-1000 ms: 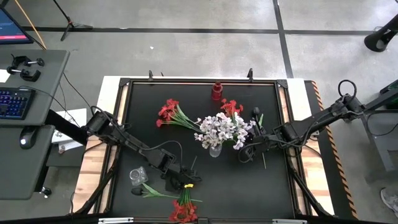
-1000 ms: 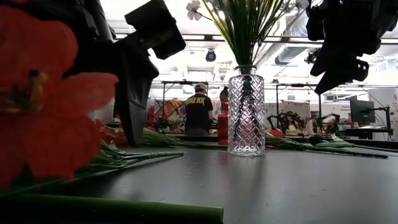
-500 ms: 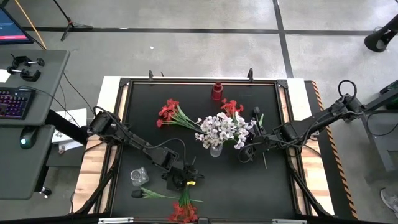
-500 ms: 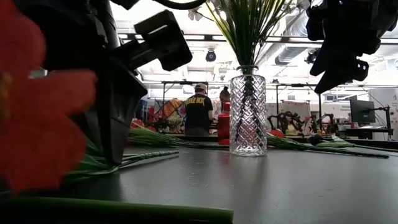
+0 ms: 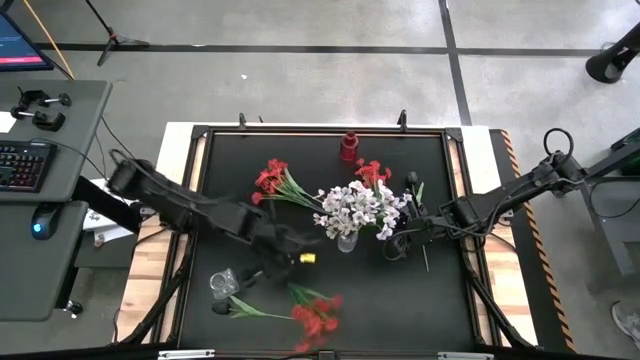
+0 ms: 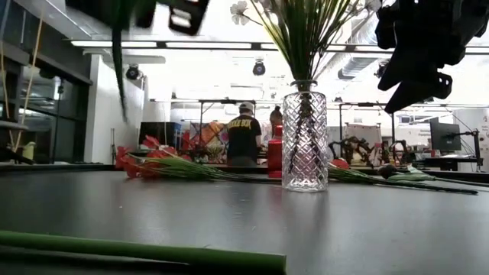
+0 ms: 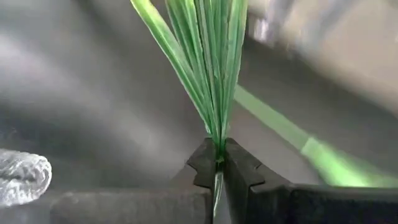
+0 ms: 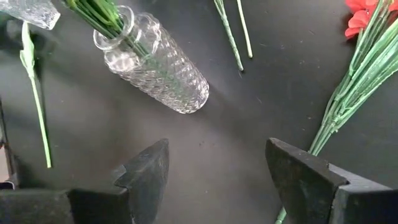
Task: Sort flowers into vase by color
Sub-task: Put the bottom red flowers into the left transparent vase
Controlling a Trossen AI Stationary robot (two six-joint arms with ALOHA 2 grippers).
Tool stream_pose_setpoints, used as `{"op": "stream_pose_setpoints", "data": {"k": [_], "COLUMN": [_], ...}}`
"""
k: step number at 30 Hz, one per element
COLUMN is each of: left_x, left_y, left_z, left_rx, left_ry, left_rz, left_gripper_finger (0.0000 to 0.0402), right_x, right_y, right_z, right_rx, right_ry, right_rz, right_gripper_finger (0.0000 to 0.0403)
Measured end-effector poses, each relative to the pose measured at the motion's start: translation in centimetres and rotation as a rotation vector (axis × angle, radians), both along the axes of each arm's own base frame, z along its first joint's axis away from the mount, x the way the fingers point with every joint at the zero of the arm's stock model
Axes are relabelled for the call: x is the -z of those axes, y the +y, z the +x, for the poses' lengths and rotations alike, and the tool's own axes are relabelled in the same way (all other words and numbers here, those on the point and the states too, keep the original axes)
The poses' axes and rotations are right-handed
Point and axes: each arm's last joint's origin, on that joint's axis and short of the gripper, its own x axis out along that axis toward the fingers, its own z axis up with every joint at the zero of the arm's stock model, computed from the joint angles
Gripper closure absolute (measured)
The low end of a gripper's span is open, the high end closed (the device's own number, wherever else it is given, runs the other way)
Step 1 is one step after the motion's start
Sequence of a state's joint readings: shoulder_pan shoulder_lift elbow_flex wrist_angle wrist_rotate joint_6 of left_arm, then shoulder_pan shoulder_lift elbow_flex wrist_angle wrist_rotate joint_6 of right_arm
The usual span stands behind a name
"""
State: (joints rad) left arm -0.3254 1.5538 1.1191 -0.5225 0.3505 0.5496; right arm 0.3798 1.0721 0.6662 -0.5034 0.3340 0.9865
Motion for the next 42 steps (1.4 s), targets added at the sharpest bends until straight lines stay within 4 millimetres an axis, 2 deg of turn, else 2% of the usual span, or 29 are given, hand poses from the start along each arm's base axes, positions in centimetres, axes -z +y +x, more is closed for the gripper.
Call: {"op": "stream_pose_setpoints", "data": {"k": [3,8,11,13,16,20,25,29,36,42], "left_x": [-3.0,-8.6,-10.5,-11.1,-10.6,-9.0,-6.2,-5.4,-5.0,-4.4], "left_y": [-0.1,-1.0,-1.0,-0.7,-0.2,0.1,-0.6,-1.5,-3.2,-3.8], "left_z": [-1.2,-3.9,-6.0,-7.8,-10.8,-14.4,-17.0,-18.4,-20.5,-22.5], "left_rx": [-0.103,-0.202,-0.333,-0.450,-0.663,-0.930,-1.159,-1.187,-1.006,-1.066], "left_ry": [0.013,-0.093,-0.214,-0.318,-0.458,-0.622,-0.648,-0.635,-0.581,-0.602], "left_rz": [-0.198,-0.481,-0.608,-0.674,-0.788,-0.943,-0.961,-0.948,-0.885,-0.826], "left_gripper_finger": [0.0401,0.0402,0.0401,0.0401,0.0401,0.0401,0.0401,0.0401,0.0401,0.0401], "right_x": [0.0,0.0,0.0,0.0,0.0,0.0,0.0,0.0,0.0,0.0], "right_y": [0.0,0.0,0.0,0.0,0.0,0.0,0.0,0.0,0.0,0.0], "right_z": [0.0,0.0,0.0,0.0,0.0,0.0,0.0,0.0,0.0,0.0], "right_rx": [0.000,0.000,0.000,0.000,-0.002,-0.015,-0.016,-0.014,-0.016,0.024], "right_ry": [0.000,0.000,0.000,0.000,0.000,0.001,0.001,0.001,0.000,-0.008], "right_rz": [0.000,0.000,0.000,0.000,-0.002,-0.016,-0.017,-0.014,-0.015,0.026], "right_gripper_finger": [0.0146,0.0146,0.0146,0.0146,0.0146,0.0146,0.0146,0.0146,0.0146,0.0146]}}
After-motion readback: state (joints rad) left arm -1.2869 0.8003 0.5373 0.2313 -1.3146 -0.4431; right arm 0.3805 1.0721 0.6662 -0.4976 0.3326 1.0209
